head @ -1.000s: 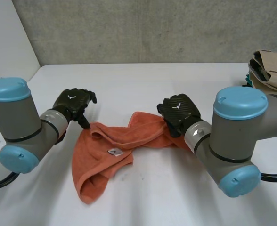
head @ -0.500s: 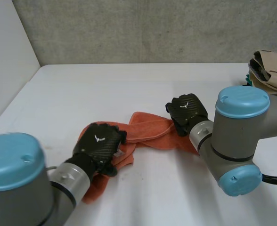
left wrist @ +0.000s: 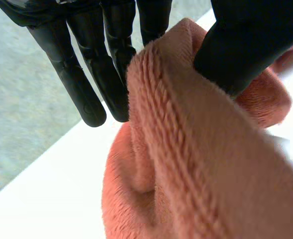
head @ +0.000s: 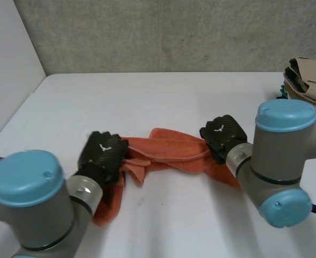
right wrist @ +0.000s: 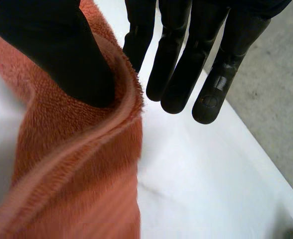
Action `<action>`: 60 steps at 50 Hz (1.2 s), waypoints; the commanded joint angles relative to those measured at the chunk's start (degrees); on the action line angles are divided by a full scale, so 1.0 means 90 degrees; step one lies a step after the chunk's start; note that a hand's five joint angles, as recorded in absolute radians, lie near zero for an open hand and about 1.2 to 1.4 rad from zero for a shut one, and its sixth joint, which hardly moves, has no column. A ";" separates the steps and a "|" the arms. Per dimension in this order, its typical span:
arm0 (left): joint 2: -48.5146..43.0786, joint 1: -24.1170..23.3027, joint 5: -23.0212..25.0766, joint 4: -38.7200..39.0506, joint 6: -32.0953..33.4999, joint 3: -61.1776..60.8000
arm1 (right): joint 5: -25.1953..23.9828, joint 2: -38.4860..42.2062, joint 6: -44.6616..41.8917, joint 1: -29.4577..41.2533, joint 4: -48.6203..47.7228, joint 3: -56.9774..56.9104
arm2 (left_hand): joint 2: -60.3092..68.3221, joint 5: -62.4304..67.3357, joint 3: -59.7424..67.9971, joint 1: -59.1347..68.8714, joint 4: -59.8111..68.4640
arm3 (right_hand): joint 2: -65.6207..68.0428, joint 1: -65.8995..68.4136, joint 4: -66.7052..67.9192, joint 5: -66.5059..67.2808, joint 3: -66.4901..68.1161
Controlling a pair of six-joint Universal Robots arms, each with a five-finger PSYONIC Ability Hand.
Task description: Fold the laundry.
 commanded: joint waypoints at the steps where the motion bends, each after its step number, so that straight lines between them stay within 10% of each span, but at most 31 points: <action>1: 0.0931 0.0317 0.0064 -0.0028 -0.0051 -0.0451 | -0.0038 -0.0213 -0.0377 -0.0396 0.0406 0.0083 | 0.1018 0.1173 0.1088 0.1339 0.1013 | 0.2248 0.2657 0.1336 0.1468 0.1355; 17: 0.0855 0.1108 0.0943 -0.0116 -0.0148 -0.0510 | -0.0077 -0.0223 -0.0338 -0.0455 0.0426 0.0180 | -0.1824 -0.1669 -0.1754 -0.1503 -0.1829 | 0.2248 0.2657 0.1336 0.1468 0.1355; 35: 0.0638 0.0670 0.0982 -0.0759 -0.0148 -0.0548 | -0.0057 -0.0214 -0.0338 -0.0475 0.0377 0.0200 | -0.3916 -0.3761 -0.3846 -0.3595 -0.3921 | 0.2248 0.2657 0.1336 0.1468 0.1355; 60: -0.0210 0.0718 0.0933 -0.0575 0.0096 -0.0305 | -0.0038 -0.0116 -0.0358 -0.0416 0.0348 0.0288 | -0.2909 -0.2754 -0.2839 -0.2588 -0.2914 | 0.2248 0.2657 0.1336 0.1468 0.1355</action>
